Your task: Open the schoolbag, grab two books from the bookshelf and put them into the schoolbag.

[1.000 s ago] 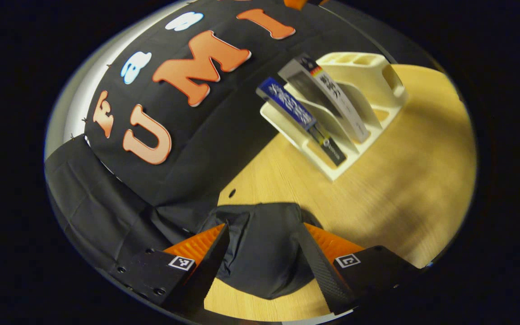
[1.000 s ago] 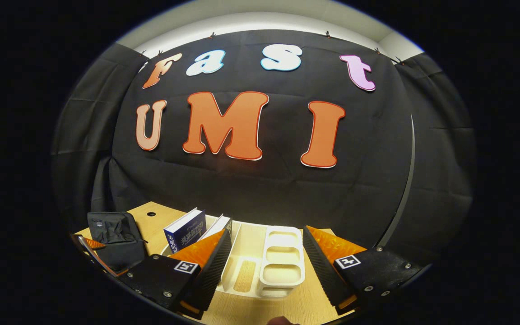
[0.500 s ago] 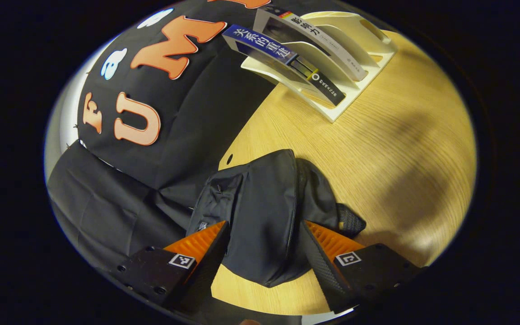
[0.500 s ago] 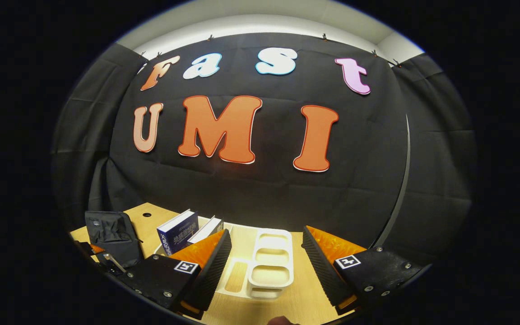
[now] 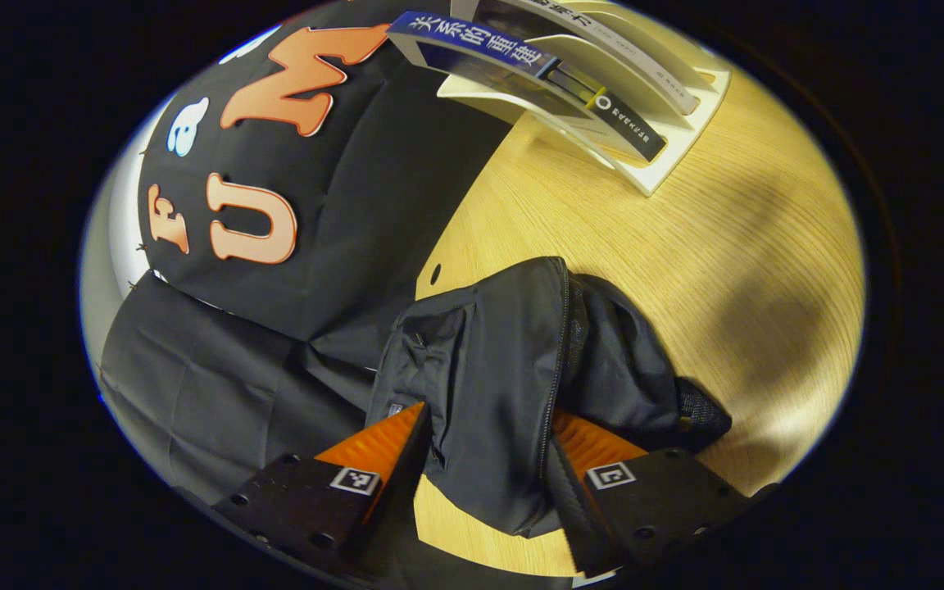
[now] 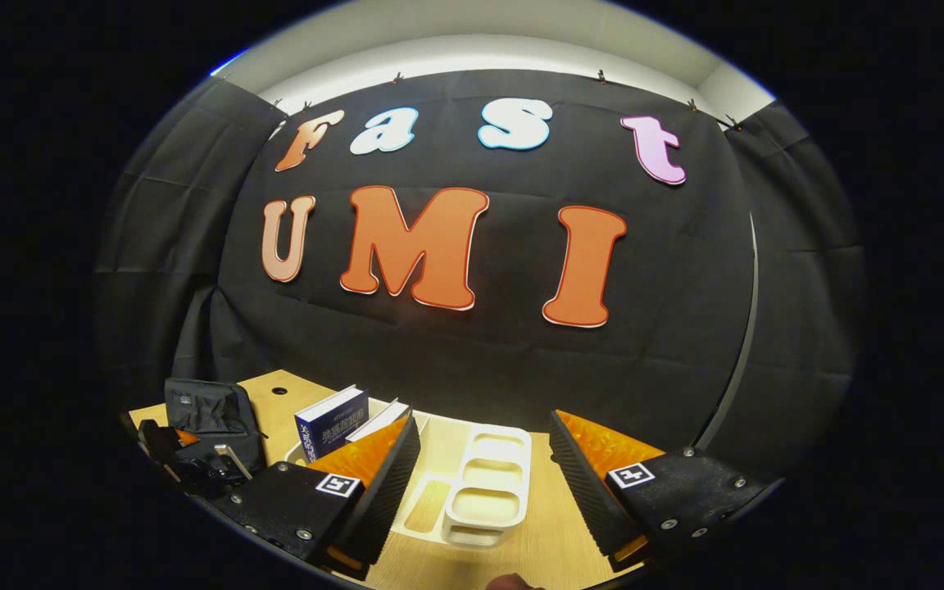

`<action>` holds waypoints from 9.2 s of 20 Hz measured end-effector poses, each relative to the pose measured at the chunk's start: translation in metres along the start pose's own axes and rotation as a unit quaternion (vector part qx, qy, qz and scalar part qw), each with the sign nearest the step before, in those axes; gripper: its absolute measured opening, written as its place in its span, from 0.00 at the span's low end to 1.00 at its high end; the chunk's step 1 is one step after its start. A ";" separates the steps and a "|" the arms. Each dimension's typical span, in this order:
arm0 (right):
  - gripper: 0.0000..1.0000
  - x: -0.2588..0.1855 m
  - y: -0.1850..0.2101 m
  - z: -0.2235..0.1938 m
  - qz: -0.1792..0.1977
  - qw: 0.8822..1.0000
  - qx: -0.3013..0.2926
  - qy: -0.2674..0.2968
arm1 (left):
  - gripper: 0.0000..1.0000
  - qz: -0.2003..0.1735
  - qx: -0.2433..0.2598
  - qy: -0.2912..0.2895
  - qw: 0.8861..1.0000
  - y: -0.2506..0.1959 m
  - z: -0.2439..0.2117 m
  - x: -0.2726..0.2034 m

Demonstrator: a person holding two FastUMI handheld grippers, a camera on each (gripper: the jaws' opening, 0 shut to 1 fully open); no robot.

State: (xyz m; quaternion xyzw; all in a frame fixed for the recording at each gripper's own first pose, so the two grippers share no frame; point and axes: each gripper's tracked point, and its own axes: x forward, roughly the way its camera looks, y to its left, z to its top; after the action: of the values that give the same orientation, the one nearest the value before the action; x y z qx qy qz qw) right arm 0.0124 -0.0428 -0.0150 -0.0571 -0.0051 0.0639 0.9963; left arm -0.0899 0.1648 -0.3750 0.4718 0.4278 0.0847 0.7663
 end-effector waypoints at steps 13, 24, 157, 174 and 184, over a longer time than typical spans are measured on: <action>0.94 0.021 0.065 0.000 0.015 0.996 -0.001 0.083 | 0.07 -0.222 -0.028 -0.029 0.974 0.038 0.017 -0.006; 0.94 0.090 0.175 0.038 -0.021 0.987 -0.057 0.151 | 0.06 -0.393 -0.023 -0.078 0.916 0.134 0.027 0.015; 0.96 0.149 0.138 -0.125 0.050 0.830 0.102 0.547 | 0.04 -0.416 -0.330 -0.036 0.847 0.168 0.044 -0.009; 0.39 0.163 0.150 -0.186 0.030 0.777 0.110 0.619 | 0.04 -0.355 -0.316 0.003 0.880 0.165 0.025 -0.026; 0.38 0.108 0.128 -0.107 -0.019 0.815 0.181 0.550 | 0.04 -0.383 -0.249 -0.056 0.888 0.181 0.039 -0.012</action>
State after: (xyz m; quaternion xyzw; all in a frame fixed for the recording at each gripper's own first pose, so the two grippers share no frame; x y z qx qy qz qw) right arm 0.1053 0.0849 -0.1357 0.0990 0.5547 0.0025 0.8261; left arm -0.0186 0.2307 -0.2169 0.0690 0.4962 -0.1384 0.8543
